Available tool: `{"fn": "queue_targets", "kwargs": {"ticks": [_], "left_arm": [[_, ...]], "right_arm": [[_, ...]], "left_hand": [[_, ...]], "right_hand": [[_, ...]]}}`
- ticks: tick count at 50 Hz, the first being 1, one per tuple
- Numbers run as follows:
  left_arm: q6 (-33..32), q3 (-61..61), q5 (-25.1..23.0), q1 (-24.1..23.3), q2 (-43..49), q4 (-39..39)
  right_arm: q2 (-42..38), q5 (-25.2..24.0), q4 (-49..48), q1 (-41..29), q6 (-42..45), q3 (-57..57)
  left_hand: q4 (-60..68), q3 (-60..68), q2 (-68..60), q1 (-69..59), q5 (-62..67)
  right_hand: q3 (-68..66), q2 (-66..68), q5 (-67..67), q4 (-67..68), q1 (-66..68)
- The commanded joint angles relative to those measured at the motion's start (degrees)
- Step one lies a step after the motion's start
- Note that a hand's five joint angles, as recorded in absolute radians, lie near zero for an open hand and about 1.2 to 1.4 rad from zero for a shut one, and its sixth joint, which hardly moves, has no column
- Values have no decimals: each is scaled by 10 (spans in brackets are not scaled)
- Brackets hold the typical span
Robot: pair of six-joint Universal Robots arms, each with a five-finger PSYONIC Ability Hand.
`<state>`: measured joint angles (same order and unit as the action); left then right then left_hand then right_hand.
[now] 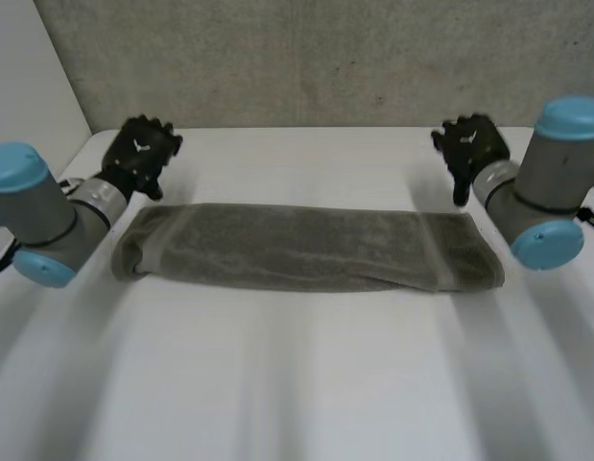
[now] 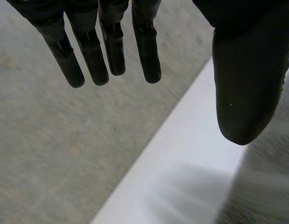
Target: Fold the towel.
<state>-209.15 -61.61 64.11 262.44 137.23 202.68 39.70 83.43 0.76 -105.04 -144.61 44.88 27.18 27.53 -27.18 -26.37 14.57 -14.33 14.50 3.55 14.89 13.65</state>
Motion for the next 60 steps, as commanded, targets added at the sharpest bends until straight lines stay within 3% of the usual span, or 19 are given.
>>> {"fn": "queue_targets", "kwargs": {"ticks": [1, 6, 14, 21, 26, 34, 39, 50, 60], "left_arm": [[27, -56, 17, 2, -94, -12], [54, -158, 18, 14, -186, -42], [53, -296, 19, 40, -255, -69], [54, -357, 26, 44, -268, -66], [58, -370, 57, 42, -260, -63], [60, -373, 70, 33, -248, -62], [63, -384, 70, 33, -249, -48], [63, -397, 71, 34, -253, -26], [63, -398, 72, 33, -253, -26]], "right_arm": [[113, 0, 10, -1, -8, 27], [184, -6, 62, -1, -17, 90], [256, -11, 122, 5, -44, 262], [278, -20, 44, 11, -45, 414], [267, -20, -19, 20, -45, 457], [206, -40, -113, 47, -42, 474], [170, -38, -124, 48, -38, 459], [140, -35, -118, 81, -34, 423], [169, -42, -116, 173, 33, 415]], "left_hand": [[-28, -32, 28, 20, -2], [-20, -23, 20, 12, 6], [-13, -17, 13, 5, 13], [-7, -10, 6, -2, 20], [-8, -12, 8, 0, 18], [-10, -13, 10, 2, 16], [-12, -15, 12, 3, 15], [-13, -17, 13, 5, 13], [-17, -20, 17, 8, 10]], "right_hand": [[43, -45, -35, -49, -36], [43, -45, -35, -49, -36], [29, -31, -21, -35, -22], [-45, 43, 53, 39, 52], [-52, 50, 60, 46, 59], [-147, 146, 155, 142, 154], [-198, 196, 206, 192, 205], [-656, 654, 664, 651, 663], [-657, 655, 665, 651, 664]]}}
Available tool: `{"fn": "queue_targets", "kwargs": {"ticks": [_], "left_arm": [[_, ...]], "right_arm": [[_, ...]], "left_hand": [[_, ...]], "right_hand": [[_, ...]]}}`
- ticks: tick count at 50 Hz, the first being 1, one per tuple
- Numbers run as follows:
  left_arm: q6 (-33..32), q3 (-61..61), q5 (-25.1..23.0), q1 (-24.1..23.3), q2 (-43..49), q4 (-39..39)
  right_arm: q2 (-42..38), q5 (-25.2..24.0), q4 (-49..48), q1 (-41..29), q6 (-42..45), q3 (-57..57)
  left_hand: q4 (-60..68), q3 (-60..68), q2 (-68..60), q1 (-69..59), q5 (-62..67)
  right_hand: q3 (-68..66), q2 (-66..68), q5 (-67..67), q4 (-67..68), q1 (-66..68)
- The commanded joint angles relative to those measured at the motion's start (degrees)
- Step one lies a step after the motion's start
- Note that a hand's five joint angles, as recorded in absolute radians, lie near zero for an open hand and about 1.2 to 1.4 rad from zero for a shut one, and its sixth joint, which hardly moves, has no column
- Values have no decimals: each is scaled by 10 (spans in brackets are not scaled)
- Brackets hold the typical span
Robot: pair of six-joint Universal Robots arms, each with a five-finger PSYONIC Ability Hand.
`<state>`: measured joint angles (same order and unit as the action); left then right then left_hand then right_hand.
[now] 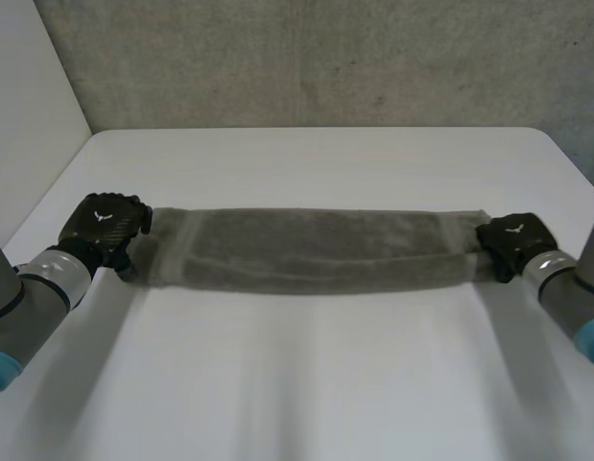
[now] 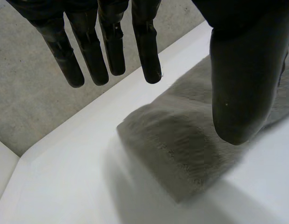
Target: Fold the towel.
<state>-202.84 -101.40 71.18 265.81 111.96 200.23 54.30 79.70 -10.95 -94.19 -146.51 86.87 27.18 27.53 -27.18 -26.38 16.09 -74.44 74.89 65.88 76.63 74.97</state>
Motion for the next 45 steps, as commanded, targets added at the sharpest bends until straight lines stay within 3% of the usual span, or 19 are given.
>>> {"fn": "queue_targets", "kwargs": {"ticks": [1, 7, 13, 15, 16, 17, 18, 20, 21, 23, 26, 28, 35, 36, 37, 39, 40, 42, 45], "left_arm": [[0, 0, 1, 0, 0, -1], [0, -6, 0, 1, -3, 0], [1, -2, 1, -1, -6, 0], [3, 1, 1, -2, -7, 0], [5, 3, 1, -5, -8, 0], [5, 3, 1, -5, -8, 0], [11, 7, 1, -10, -9, 0], [20, 12, 1, -16, -9, 0], [31, 16, 2, -22, -10, -1], [42, 21, 2, -26, -14, -1], [62, 25, 2, -29, -29, -1], [70, 27, 1, -31, -36, -1], [77, 42, 1, -47, -43, 0], [77, 42, 1, -47, -43, 0], [77, 45, 2, -52, -41, -1], [77, 48, 2, -56, -39, 0], [77, 51, 2, -57, -37, 0], [77, 53, 2, -60, -35, 0], [78, 60, 4, -71, -30, 0]], "right_arm": [[27, -5, 3, 87, 77, -11], [30, -11, 19, 140, 170, -64], [32, -4, 80, 117, 175, -124], [38, 4, 122, 43, 144, -164], [38, 5, 123, 43, 144, -164], [37, 13, 137, -11, 121, -188], [37, 13, 137, -12, 120, -188], [24, 40, 151, -117, 84, -237], [24, 40, 151, -117, 83, -238], [-3, 69, 153, -219, 72, -279], [-22, 83, 152, -275, 72, -303], [-70, 101, 153, -366, 71, -356], [-168, 109, 160, -463, 73, -433], [-190, 112, 171, -471, 73, -446], [-191, 112, 171, -471, 73, -446], [-225, 124, 203, -478, 72, -476], [-225, 124, 203, -478, 72, -476], [-234, 147, 234, -471, 69, -503], [-226, 157, 258, -455, 60, -508]], "left_hand": [[-17, -20, 17, 9, -6], [-20, -23, 20, 12, -9], [-22, -25, 22, 14, -11], [-22, -25, 22, 14, -11], [-23, -27, 23, 15, -12], [-23, -27, 23, 15, -12], [-25, -28, 25, 17, -14], [-27, -30, 27, 19, -16], [-28, -32, 28, 20, -17], [-30, -34, 30, 22, -19], [-33, -37, 33, 25, -22], [-35, -39, 35, 27, -24], [-38, -42, 38, 30, -28], [-38, -42, 38, 30, -28], [-38, -42, 38, 30, -28], [-40, -44, 40, 32, -29], [-42, -45, 42, 34, -31], [-45, -49, 45, 37, -34], [-44, -47, 43, 35, -33]], "right_hand": [[-56, 51, 41, 34, 50], [-56, 51, 41, 34, 50], [-56, 51, 41, 34, 50], [-56, 51, 41, 34, 50], [-56, 51, 41, 34, 50], [-56, 51, 41, 34, 50], [-56, 51, 41, 34, 50], [-56, 51, 41, 34, 50], [-56, 51, 41, 34, 50], [-56, 51, 41, 34, 50], [-56, 51, 41, 34, 50], [-56, 51, 41, 34, 50], [-56, 51, 41, 34, 50], [77, -82, -91, -99, -82], [78, -83, -93, -100, -84], [467, -472, -481, -489, -472], [469, -473, -483, -491, -474], [626, -631, -641, -648, -632], [642, -646, -656, -664, -647]]}}
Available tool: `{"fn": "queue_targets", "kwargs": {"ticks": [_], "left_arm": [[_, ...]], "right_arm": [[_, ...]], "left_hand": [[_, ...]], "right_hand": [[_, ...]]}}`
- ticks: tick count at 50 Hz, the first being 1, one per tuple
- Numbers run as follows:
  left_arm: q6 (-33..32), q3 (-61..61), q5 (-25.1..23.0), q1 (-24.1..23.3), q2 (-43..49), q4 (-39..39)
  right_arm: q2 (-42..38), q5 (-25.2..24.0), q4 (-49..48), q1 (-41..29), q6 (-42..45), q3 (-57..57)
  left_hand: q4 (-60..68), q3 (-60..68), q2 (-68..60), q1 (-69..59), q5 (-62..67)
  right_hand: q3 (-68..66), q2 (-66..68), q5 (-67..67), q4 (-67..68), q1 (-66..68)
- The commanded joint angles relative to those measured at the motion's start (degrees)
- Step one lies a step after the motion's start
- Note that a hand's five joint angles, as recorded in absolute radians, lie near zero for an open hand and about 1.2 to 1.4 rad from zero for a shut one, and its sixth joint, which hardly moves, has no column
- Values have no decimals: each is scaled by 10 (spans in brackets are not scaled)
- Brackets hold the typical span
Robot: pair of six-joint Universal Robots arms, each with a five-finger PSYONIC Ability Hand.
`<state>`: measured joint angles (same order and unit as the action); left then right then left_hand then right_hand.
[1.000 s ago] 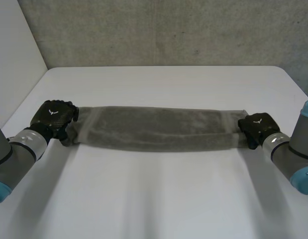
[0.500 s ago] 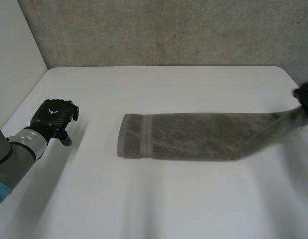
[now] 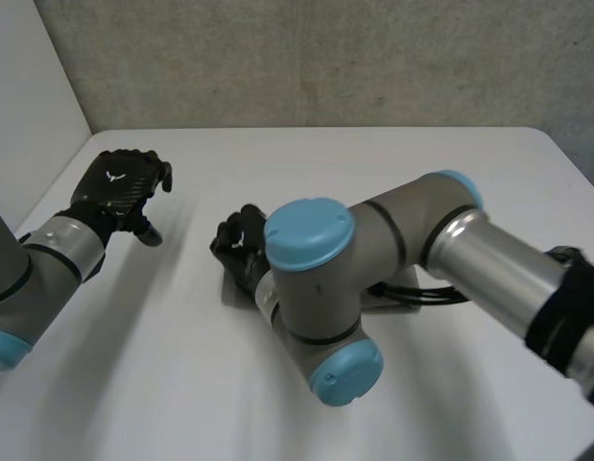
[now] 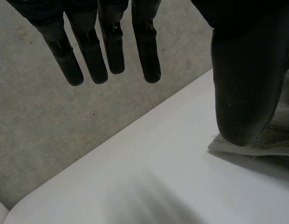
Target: Fold the towel.
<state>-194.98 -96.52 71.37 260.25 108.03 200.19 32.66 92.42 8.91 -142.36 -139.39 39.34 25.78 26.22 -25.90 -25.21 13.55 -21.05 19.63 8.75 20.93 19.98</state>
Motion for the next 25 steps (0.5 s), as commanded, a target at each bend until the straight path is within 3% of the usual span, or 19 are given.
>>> {"fn": "queue_targets", "kwargs": {"ticks": [1, 9, 13, 18, 25], "left_arm": [[0, 17, 2, -24, 16, 0], [21, 41, 7, -64, 39, 0], [42, 46, 8, -88, 45, 0], [71, 47, 7, -122, 52, -1], [83, 40, 5, -195, 66, -2]], "right_arm": [[-9, 29, 59, 27, -11, -33], [90, 15, 92, 109, -100, 35], [170, -28, 86, 157, -158, 128], [232, -80, 64, 209, -181, 240], [303, -100, -12, 253, -181, 391]], "left_hand": [[-31, -36, 32, 26, -9], [-30, -34, 31, 24, -7], [-30, -34, 31, 24, -7], [-30, -34, 31, 24, -7], [-30, -34, 31, 24, -7]], "right_hand": [[108, -94, -85, -107, -97], [98, -84, -75, -97, -87], [96, -82, -73, -95, -85], [89, -75, -67, -88, -79], [89, -75, -67, -88, -79]]}}
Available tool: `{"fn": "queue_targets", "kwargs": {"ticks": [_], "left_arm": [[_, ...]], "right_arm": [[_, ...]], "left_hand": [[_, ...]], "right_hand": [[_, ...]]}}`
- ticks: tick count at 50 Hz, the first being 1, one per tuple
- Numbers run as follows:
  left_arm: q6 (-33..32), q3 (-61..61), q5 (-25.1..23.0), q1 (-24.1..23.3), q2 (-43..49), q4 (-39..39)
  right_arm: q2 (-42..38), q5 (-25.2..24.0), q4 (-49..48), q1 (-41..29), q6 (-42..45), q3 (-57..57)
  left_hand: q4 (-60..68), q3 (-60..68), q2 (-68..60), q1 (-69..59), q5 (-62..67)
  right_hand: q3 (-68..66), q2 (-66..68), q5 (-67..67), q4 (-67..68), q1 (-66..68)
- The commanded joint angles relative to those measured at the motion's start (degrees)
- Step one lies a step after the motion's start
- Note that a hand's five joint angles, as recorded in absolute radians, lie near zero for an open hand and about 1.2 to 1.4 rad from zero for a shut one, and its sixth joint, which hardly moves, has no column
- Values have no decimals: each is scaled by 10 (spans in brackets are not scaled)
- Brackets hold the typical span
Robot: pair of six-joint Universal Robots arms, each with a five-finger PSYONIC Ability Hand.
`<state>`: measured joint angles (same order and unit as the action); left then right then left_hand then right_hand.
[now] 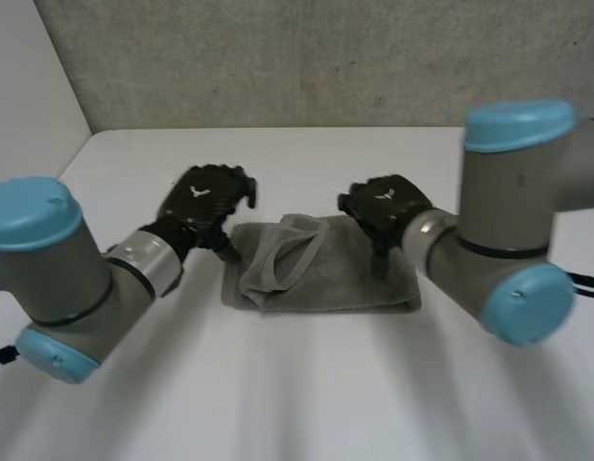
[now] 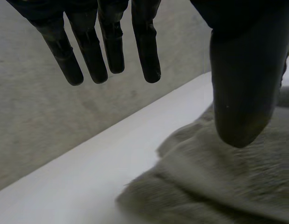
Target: Fold the towel.
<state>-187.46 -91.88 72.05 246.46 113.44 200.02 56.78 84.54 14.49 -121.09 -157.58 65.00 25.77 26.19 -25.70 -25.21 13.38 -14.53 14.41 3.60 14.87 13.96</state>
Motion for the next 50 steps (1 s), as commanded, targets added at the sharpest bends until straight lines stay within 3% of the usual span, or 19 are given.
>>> {"fn": "queue_targets", "kwargs": {"ticks": [1, 15, 18, 22, 23, 25, 28, 50], "left_arm": [[6, -6, -2, -67, 20, 1], [2, 57, 13, -78, 125, 7], [2, 69, 49, -72, 140, 10], [3, 90, 136, -48, 150, 11], [3, 90, 136, -48, 150, 11], [4, 97, 197, -28, 150, 17], [7, 94, 229, -11, 148, 27], [7, 43, 230, -13, 112, 32]], "right_arm": [[72, -21, -87, 46, 1, 160], [79, -22, -177, 54, -4, 261], [75, -22, -187, 54, -4, 266], [73, -22, -202, 54, -4, 269], [73, -22, -211, 55, -4, 273], [73, -22, -219, 55, -4, 276], [72, -22, -240, 55, -4, 286], [28, -15, -281, 56, 4, 295]], "left_hand": [[-29, -34, 29, 24, -6], [-19, -23, 19, 14, 5], [-18, -22, 17, 12, 6], [-16, -20, 15, 10, 8], [-16, -20, 15, 10, 8], [-19, -23, 19, 14, 5], [-19, -23, 19, 14, 5], [-29, -34, 29, 24, -6]], "right_hand": [[24, -23, -15, -28, -19], [14, -13, -5, -18, -9], [9, -8, 0, -13, -3], [1, 0, 9, -4, 5], [-11, 12, 20, 7, 17], [-28, 29, 37, 24, 33], [-75, 76, 84, 71, 80], [-178, 179, 187, 174, 183]]}}
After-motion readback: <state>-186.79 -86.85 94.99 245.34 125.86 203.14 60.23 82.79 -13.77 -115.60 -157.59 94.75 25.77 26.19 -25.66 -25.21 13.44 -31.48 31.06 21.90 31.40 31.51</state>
